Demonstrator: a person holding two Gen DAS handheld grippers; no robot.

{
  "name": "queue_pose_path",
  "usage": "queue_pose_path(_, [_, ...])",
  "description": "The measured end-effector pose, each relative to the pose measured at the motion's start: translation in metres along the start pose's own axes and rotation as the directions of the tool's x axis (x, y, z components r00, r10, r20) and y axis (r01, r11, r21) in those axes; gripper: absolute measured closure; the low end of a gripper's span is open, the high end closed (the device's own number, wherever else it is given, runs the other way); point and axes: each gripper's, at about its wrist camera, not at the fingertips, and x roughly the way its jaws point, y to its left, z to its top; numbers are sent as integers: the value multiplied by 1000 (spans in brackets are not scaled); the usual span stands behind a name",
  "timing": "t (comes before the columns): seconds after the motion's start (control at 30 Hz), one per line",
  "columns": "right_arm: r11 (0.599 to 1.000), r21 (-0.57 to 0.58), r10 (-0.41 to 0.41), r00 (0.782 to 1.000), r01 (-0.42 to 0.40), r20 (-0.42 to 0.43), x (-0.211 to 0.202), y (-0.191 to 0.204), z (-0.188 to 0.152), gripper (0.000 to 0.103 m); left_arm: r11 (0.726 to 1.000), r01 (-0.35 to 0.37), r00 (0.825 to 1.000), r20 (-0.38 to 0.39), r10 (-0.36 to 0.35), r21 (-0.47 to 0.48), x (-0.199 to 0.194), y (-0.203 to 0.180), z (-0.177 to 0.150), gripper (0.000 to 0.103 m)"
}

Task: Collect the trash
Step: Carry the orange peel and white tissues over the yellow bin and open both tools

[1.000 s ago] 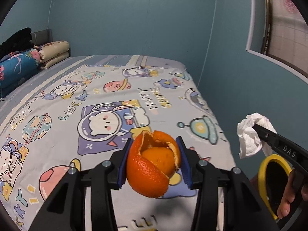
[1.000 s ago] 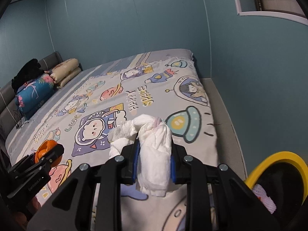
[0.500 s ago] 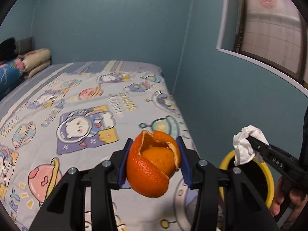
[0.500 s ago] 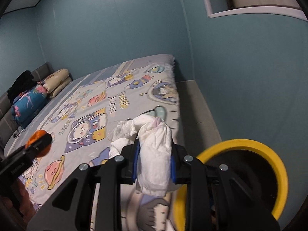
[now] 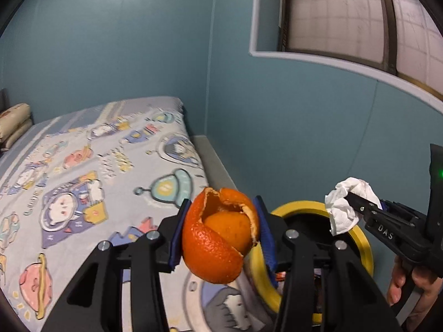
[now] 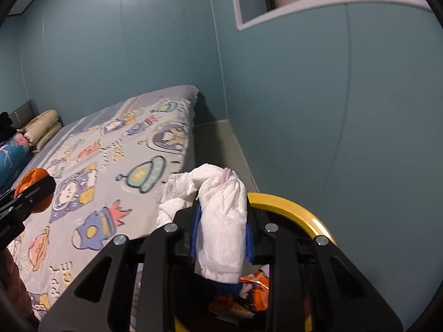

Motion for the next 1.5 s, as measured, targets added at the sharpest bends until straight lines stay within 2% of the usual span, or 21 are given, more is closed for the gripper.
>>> queue_pose_path(0.23, [998, 16, -58, 997, 59, -52, 16, -29, -15, 79, 998, 45, 997, -66, -42, 38, 35, -39, -11, 60])
queue_pose_path(0.43, [997, 58, -52, 992, 59, -119, 33, -46, -29, 79, 997, 63, 988, -143, -56, 47, 67, -54, -26, 60])
queue_pose_path(0.6, [995, 75, -54, 987, 66, -152, 47, -53, -34, 78, 996, 73, 975, -214, -62, 46, 95, -59, -38, 60])
queue_pose_path(0.8, [993, 93, -56, 985, 72, -163, 57, -61, -34, 77, 994, 107, 949, -298, -103, -3, 125, -62, -51, 59])
queue_pose_path(0.93, [993, 93, -58, 985, 73, -162, 59, -59, -32, 76, 994, 104, 943, -315, -106, -23, 131, -60, -56, 58])
queue_pose_path(1.07, [993, 95, -61, 986, 76, -155, 54, -59, -31, 69, 995, 93, 942, -319, -100, -36, 133, -55, -56, 56])
queue_pose_path(1.1, [992, 99, -60, 986, 76, -155, 52, -61, -31, 64, 995, 90, 943, -318, -98, -41, 133, -54, -56, 54])
queue_pose_path(1.17, [992, 101, -59, 986, 76, -156, 52, -61, -31, 61, 995, 81, 947, -308, -93, -52, 130, -51, -54, 47])
queue_pose_path(1.23, [991, 103, -65, 986, 81, -156, 51, -61, -30, 60, 995, 78, 950, -300, -93, -60, 128, -50, -52, 45])
queue_pose_path(1.3, [990, 112, -64, 986, 82, -156, 49, -63, -29, 59, 994, 86, 951, -291, -104, -73, 125, -48, -49, 36])
queue_pose_path(1.5, [990, 117, -67, 987, 84, -148, 42, -61, -26, 57, 992, 79, 956, -276, -102, -95, 119, -42, -45, 35])
